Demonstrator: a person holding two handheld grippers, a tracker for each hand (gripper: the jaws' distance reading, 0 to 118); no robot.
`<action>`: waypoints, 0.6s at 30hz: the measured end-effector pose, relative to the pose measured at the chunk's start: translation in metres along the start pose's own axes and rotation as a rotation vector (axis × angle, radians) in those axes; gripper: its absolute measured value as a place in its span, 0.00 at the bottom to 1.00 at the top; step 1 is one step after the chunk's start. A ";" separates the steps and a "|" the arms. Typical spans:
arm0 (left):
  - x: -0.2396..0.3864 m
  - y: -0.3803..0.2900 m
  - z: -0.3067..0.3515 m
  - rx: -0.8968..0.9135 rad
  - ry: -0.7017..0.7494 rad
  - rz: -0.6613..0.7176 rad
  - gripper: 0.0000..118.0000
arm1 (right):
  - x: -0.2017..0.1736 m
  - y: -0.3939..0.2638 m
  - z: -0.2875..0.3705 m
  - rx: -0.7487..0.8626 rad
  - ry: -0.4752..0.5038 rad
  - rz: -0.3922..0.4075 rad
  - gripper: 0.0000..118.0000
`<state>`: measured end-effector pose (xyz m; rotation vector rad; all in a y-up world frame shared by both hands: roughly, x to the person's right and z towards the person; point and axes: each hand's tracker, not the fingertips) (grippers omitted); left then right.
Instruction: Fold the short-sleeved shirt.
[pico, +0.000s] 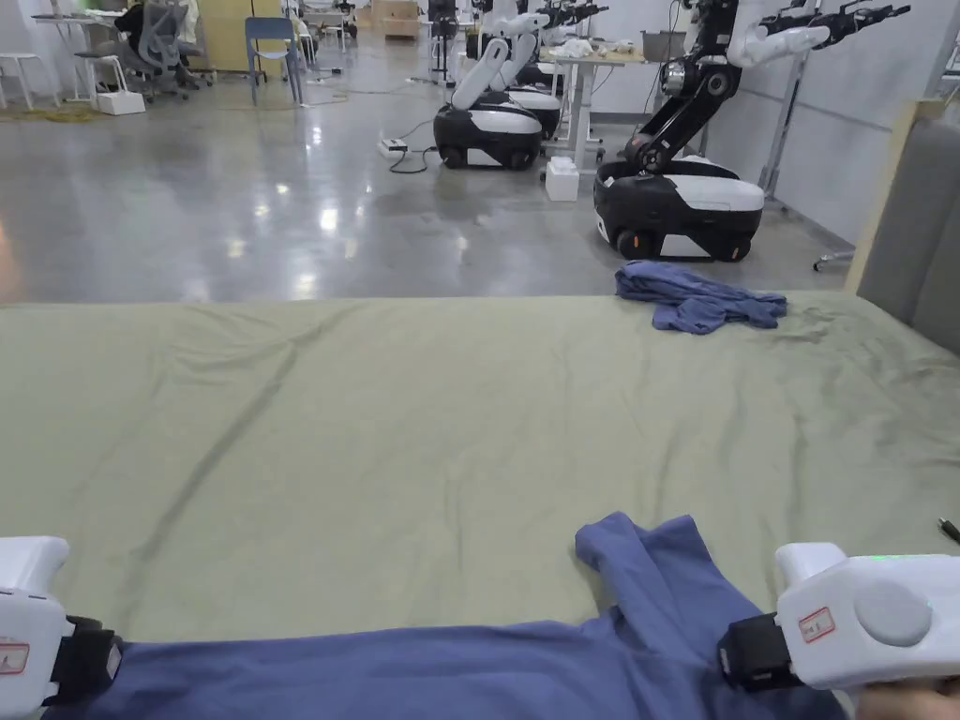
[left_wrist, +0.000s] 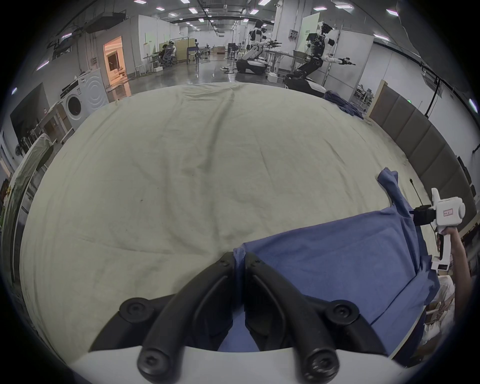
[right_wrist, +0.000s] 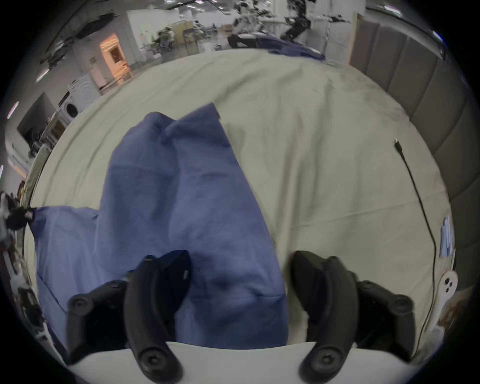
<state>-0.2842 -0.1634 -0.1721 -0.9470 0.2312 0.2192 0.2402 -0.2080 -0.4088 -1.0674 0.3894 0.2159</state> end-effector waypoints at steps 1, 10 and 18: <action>0.000 0.000 0.000 0.002 0.001 0.004 0.05 | -0.001 0.000 0.007 0.014 -0.020 0.022 0.27; -0.018 -0.019 0.055 0.065 -0.040 0.094 0.05 | 0.007 -0.022 0.108 0.184 0.081 -0.052 0.04; -0.012 -0.096 0.163 0.128 -0.069 0.093 0.05 | 0.017 -0.108 0.214 0.267 0.143 -0.073 0.05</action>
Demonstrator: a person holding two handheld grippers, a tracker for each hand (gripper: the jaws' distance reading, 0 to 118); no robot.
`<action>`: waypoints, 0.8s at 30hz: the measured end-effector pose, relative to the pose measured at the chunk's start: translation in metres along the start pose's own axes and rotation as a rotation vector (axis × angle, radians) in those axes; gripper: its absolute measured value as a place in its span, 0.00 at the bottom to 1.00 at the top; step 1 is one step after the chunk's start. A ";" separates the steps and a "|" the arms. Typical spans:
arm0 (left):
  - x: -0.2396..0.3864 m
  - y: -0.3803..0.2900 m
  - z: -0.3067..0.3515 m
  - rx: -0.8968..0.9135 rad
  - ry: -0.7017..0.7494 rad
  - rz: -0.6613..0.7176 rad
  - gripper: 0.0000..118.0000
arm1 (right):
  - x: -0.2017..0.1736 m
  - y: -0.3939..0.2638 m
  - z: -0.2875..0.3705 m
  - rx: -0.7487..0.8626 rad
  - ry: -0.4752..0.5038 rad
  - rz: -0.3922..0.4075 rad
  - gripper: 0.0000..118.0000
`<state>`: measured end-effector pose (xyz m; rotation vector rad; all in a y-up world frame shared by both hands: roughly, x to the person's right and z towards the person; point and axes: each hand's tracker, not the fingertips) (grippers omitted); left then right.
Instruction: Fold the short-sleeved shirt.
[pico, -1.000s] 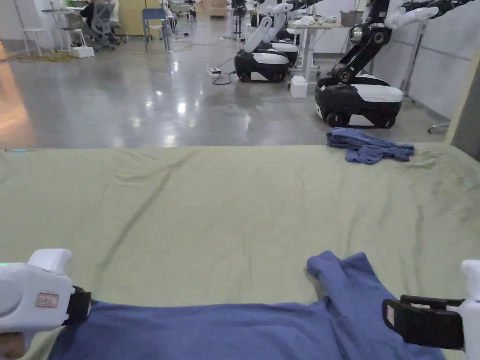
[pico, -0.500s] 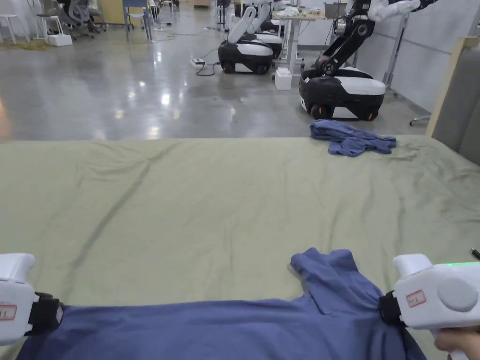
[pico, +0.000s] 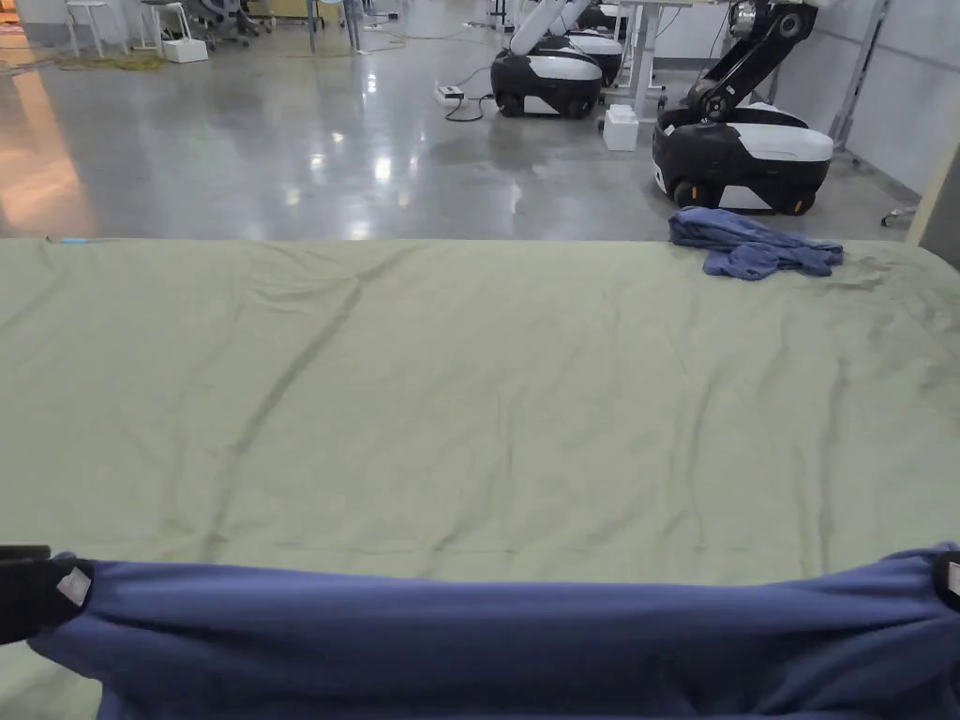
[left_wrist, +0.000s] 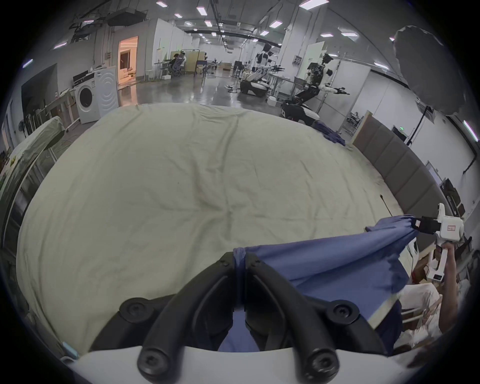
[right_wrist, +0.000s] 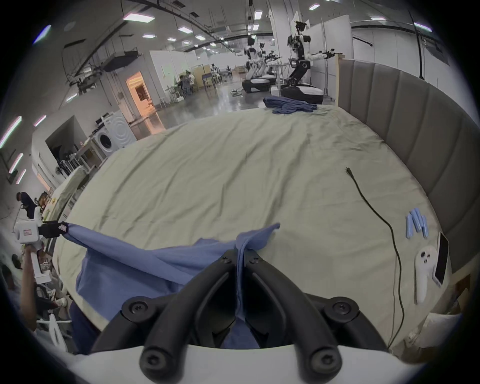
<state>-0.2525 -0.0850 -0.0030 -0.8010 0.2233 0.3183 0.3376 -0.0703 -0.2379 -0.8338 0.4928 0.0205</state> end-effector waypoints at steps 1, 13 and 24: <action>0.001 -0.011 0.009 -0.006 -0.003 -0.001 0.05 | -0.003 -0.012 0.011 -0.001 0.005 0.003 0.05; 0.009 -0.142 0.015 -0.171 0.096 -0.080 0.05 | 0.008 -0.140 0.006 -0.158 -0.049 -0.012 0.05; 0.020 -0.123 0.082 0.338 0.164 -0.087 1.00 | -0.018 -0.124 0.086 0.352 -0.291 0.153 0.97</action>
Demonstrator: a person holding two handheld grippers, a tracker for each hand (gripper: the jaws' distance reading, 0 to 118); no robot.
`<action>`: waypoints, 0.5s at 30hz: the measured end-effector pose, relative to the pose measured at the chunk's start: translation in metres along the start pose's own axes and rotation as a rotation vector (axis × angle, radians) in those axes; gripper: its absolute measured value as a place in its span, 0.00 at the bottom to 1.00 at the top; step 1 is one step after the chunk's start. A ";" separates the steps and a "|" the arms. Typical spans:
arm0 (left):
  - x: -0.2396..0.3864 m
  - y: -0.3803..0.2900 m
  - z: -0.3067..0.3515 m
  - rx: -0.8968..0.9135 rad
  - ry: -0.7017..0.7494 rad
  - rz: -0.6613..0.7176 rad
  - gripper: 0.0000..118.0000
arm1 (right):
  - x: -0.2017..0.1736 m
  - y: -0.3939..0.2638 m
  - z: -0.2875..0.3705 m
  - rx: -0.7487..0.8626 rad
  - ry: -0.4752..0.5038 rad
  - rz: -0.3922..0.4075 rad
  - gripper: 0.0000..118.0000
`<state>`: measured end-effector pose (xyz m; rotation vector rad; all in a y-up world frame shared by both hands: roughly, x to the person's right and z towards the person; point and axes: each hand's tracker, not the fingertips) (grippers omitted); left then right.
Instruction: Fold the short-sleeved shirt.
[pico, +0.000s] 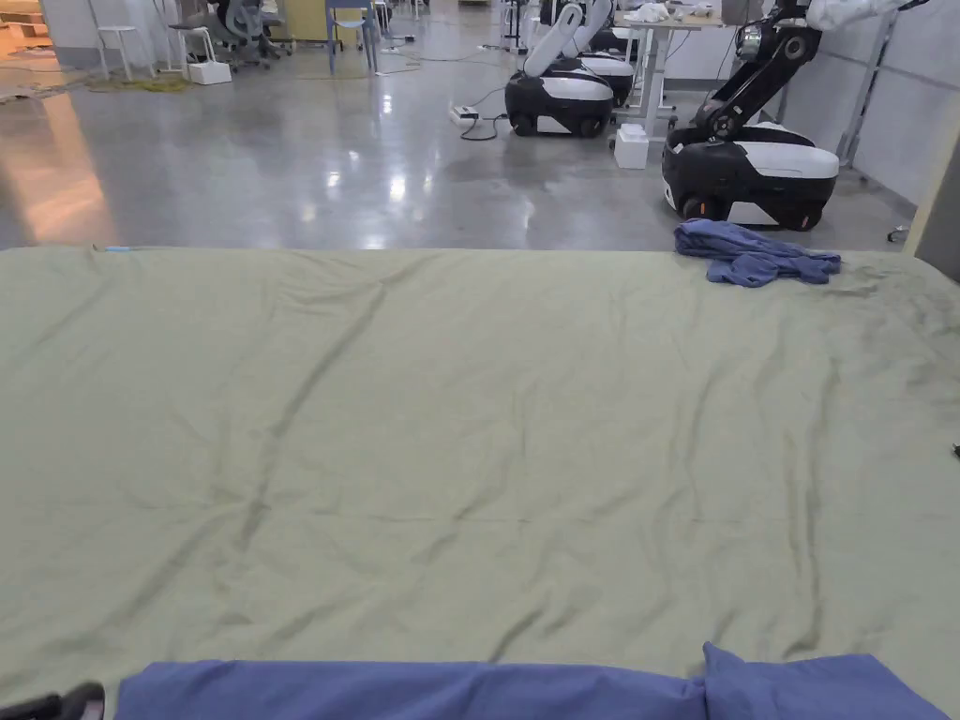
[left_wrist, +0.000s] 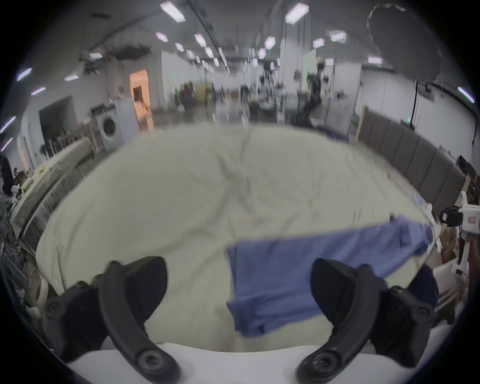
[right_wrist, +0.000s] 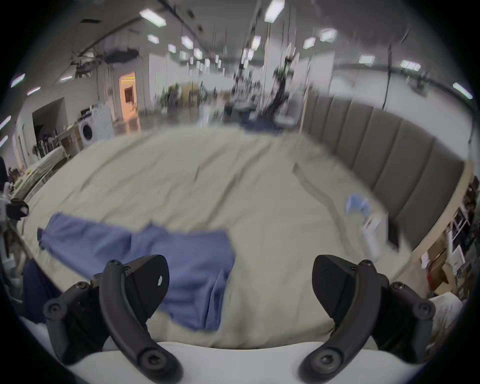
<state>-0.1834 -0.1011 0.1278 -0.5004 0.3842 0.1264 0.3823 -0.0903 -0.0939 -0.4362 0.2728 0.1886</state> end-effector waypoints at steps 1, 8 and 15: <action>0.003 0.008 0.007 0.058 -0.012 0.018 1.00 | -0.002 0.008 0.011 0.093 -0.007 -0.009 0.97; 0.024 0.026 0.019 0.232 -0.185 0.108 0.80 | -0.049 0.042 0.031 0.379 0.142 -0.076 0.33; 0.007 0.013 -0.006 0.170 -0.241 0.202 0.00 | -0.105 0.036 0.017 0.429 0.208 -0.099 0.07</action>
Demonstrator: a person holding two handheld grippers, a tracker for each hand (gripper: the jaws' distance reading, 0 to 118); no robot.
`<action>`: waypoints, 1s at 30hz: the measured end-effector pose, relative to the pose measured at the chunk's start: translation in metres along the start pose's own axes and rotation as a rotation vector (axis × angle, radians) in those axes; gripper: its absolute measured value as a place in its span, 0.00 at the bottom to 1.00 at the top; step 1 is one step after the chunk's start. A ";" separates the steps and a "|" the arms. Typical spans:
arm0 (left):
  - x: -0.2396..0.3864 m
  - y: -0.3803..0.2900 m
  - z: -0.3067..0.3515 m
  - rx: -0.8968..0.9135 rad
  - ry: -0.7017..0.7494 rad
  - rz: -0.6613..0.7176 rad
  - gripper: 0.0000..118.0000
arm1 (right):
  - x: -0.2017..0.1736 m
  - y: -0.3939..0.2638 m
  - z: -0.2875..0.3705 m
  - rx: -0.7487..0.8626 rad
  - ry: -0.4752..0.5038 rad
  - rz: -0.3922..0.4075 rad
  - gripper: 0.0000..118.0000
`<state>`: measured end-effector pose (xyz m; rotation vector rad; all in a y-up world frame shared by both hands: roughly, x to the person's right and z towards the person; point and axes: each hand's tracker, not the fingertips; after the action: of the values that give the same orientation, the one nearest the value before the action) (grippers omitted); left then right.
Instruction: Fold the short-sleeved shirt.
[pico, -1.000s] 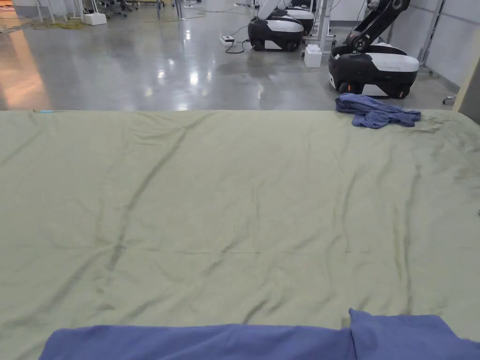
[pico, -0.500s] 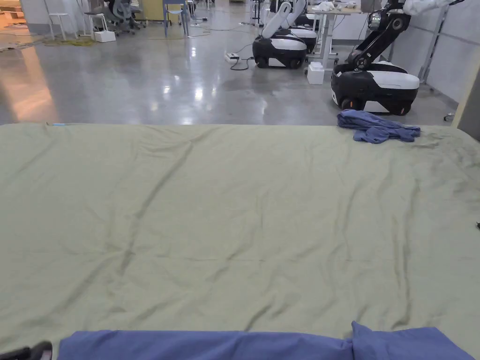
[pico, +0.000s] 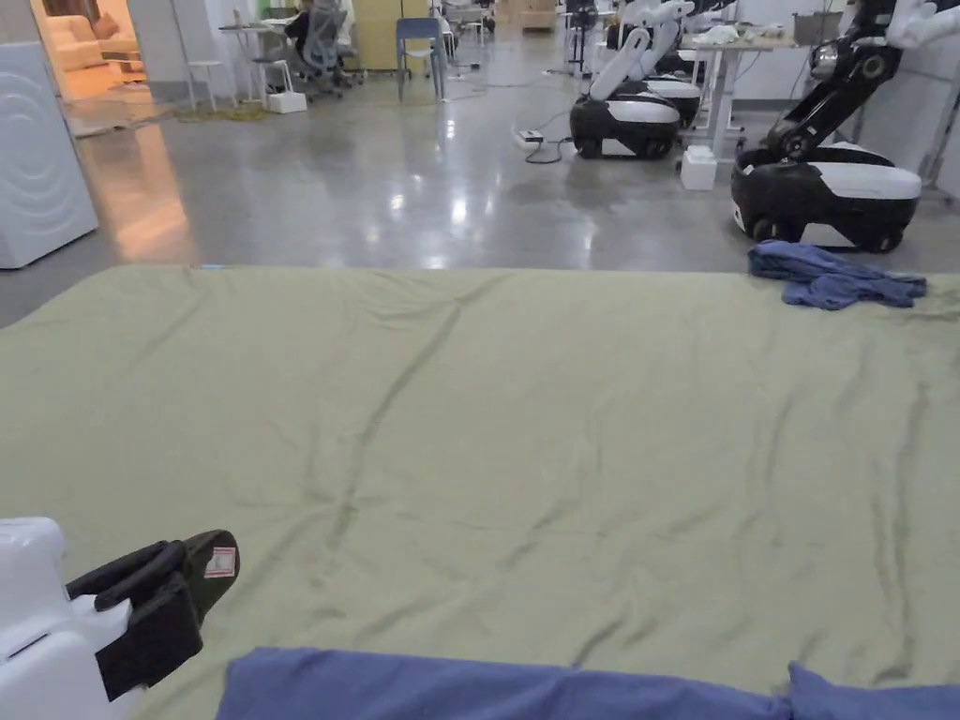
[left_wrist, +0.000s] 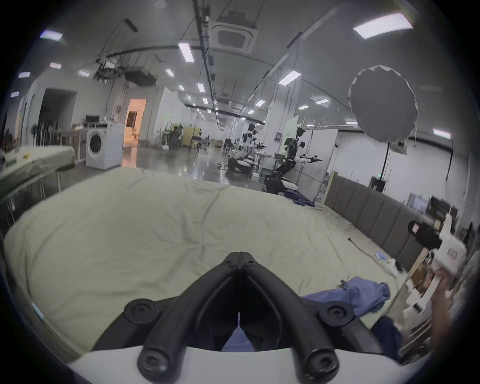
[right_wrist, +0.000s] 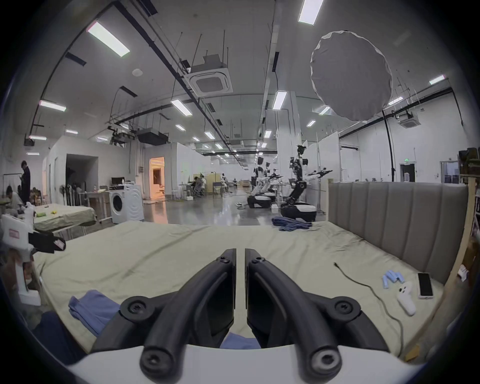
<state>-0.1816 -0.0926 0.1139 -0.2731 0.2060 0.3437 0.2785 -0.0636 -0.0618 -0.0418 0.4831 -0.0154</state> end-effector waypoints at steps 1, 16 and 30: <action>-0.015 0.002 -0.002 -0.015 -0.023 0.047 0.00 | -0.005 -0.002 -0.003 -0.006 0.012 -0.005 0.06; -0.175 -0.041 -0.071 -0.591 -0.294 0.741 0.77 | -0.021 -0.020 -0.021 -0.079 0.057 -0.038 0.06; -0.165 -0.066 -0.121 -0.753 -0.386 0.727 0.60 | -0.021 -0.019 -0.023 -0.087 0.047 -0.038 0.06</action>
<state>-0.3281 -0.2382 0.0555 -0.8680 -0.2319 1.1876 0.2489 -0.0834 -0.0715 -0.1358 0.5299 -0.0328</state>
